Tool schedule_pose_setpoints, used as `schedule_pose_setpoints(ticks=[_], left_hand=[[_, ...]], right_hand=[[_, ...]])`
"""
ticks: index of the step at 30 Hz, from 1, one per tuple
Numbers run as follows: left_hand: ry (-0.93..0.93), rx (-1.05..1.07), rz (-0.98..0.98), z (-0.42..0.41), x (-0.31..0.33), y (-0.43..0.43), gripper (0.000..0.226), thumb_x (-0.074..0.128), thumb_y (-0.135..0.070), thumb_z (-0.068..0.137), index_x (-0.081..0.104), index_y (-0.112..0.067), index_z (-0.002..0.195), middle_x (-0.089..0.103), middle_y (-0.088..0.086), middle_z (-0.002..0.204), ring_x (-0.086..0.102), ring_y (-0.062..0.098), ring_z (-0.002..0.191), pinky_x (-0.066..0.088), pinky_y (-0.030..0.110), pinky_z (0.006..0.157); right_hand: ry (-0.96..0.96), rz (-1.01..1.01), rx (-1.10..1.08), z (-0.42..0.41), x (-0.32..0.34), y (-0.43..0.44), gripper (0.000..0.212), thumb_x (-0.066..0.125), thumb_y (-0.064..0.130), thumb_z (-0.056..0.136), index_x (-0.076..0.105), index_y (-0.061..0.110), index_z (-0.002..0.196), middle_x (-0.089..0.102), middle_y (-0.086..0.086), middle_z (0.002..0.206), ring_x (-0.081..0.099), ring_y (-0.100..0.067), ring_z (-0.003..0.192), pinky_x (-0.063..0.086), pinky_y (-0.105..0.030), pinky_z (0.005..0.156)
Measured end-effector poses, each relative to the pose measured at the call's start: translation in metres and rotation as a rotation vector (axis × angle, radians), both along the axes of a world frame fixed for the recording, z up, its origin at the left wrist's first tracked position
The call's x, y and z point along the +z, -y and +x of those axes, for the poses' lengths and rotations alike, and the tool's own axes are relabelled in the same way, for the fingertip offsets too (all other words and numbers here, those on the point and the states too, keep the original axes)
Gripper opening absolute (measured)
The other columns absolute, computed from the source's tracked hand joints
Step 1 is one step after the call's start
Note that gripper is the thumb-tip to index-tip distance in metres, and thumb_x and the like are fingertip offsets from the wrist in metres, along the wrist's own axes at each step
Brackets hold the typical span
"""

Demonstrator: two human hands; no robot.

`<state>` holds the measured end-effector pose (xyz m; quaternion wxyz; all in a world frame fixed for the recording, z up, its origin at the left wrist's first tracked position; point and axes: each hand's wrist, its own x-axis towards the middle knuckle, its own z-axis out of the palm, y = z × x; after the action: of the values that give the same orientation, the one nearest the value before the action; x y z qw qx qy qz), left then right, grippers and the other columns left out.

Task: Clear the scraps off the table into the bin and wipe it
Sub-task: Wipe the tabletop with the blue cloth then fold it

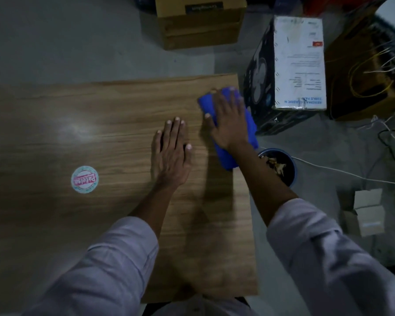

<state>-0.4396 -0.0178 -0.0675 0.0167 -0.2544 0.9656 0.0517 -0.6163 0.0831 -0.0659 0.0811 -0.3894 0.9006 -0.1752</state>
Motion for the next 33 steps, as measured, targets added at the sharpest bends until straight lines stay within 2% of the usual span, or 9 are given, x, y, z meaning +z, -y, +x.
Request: schedule_pose_setpoints(ticks=[3,7,12,16,21,25,27,31,33], left_hand=[[0.003,0.012,0.025,-0.001,0.000,0.000,0.060,0.022,-0.037,0.105,0.022,-0.011,0.160,0.017,0.004,0.169,0.008,0.020,0.157,0.013,0.047,0.125],[-0.007,0.015,0.033,0.000,0.003,0.000,0.062,0.024,-0.038,0.105,0.014,-0.015,0.162,0.010,0.001,0.170,0.006,0.018,0.157,0.014,0.047,0.124],[-0.037,0.022,0.077,-0.001,0.003,0.002,0.062,0.030,-0.038,0.105,0.019,-0.016,0.161,0.014,0.001,0.169,0.008,0.018,0.157,0.015,0.047,0.124],[-0.045,0.013,0.088,-0.001,0.005,0.002,0.061,0.029,-0.038,0.105,0.020,-0.016,0.161,0.016,0.001,0.169,0.009,0.018,0.157,0.015,0.047,0.124],[-0.069,0.024,0.119,-0.001,0.004,0.002,0.061,0.030,-0.038,0.105,0.021,-0.015,0.161,0.016,0.002,0.169,0.008,0.018,0.157,0.016,0.048,0.124],[-0.040,0.024,0.108,-0.003,0.004,0.002,0.062,0.026,-0.039,0.105,0.017,-0.016,0.162,0.011,0.001,0.170,0.004,0.017,0.157,0.015,0.048,0.124],[-0.042,0.025,0.121,-0.003,0.004,0.002,0.062,0.027,-0.039,0.105,0.017,-0.016,0.162,0.011,0.001,0.170,0.004,0.017,0.157,0.015,0.048,0.124],[-0.040,0.028,0.117,-0.002,0.003,0.002,0.063,0.027,-0.040,0.104,0.017,-0.016,0.162,0.011,0.000,0.170,0.004,0.017,0.157,0.015,0.048,0.124],[-0.063,0.028,0.137,-0.002,0.003,0.002,0.063,0.029,-0.039,0.104,0.018,-0.016,0.161,0.012,0.000,0.170,0.005,0.017,0.157,0.015,0.048,0.124]], right_hand=[[-0.048,0.013,0.476,0.002,0.001,0.012,0.061,0.037,0.041,0.106,0.028,0.012,0.159,0.029,-0.011,0.165,0.006,-0.027,0.156,0.006,-0.048,0.127],[0.008,-0.018,-0.123,-0.031,0.001,0.012,0.064,0.031,0.047,0.106,0.026,0.014,0.160,0.023,-0.008,0.167,0.007,-0.033,0.157,0.008,-0.052,0.127],[-0.067,0.030,0.419,-0.030,-0.001,0.021,0.065,0.030,0.051,0.106,0.024,0.018,0.161,0.026,-0.003,0.167,0.004,-0.025,0.157,0.010,-0.050,0.127],[-0.002,0.028,-0.114,-0.046,-0.003,0.022,0.066,0.031,0.050,0.106,0.021,0.017,0.162,0.018,-0.002,0.169,0.002,-0.029,0.157,0.002,-0.048,0.127],[-0.080,0.005,0.046,-0.013,0.000,0.025,0.073,0.036,0.059,0.102,0.023,0.018,0.161,0.013,-0.005,0.170,0.004,-0.030,0.157,0.001,-0.048,0.127],[-0.082,0.059,-0.266,0.018,-0.001,0.017,0.084,0.040,0.071,0.094,0.021,0.023,0.162,0.010,-0.005,0.170,0.006,-0.035,0.156,-0.003,-0.055,0.124],[-0.001,0.029,-0.325,0.018,0.000,0.018,0.074,0.039,0.063,0.098,0.030,0.022,0.159,0.022,-0.007,0.168,0.012,-0.035,0.155,0.005,-0.059,0.125],[0.150,-0.355,-0.516,-0.019,0.016,0.027,0.053,0.044,0.034,0.102,0.046,0.012,0.150,0.051,-0.015,0.149,0.045,-0.037,0.140,0.040,-0.054,0.112],[0.167,-0.400,-0.573,-0.047,0.023,0.035,0.054,0.046,0.036,0.100,0.047,0.014,0.150,0.055,-0.013,0.145,0.050,-0.034,0.135,0.042,-0.053,0.110]])
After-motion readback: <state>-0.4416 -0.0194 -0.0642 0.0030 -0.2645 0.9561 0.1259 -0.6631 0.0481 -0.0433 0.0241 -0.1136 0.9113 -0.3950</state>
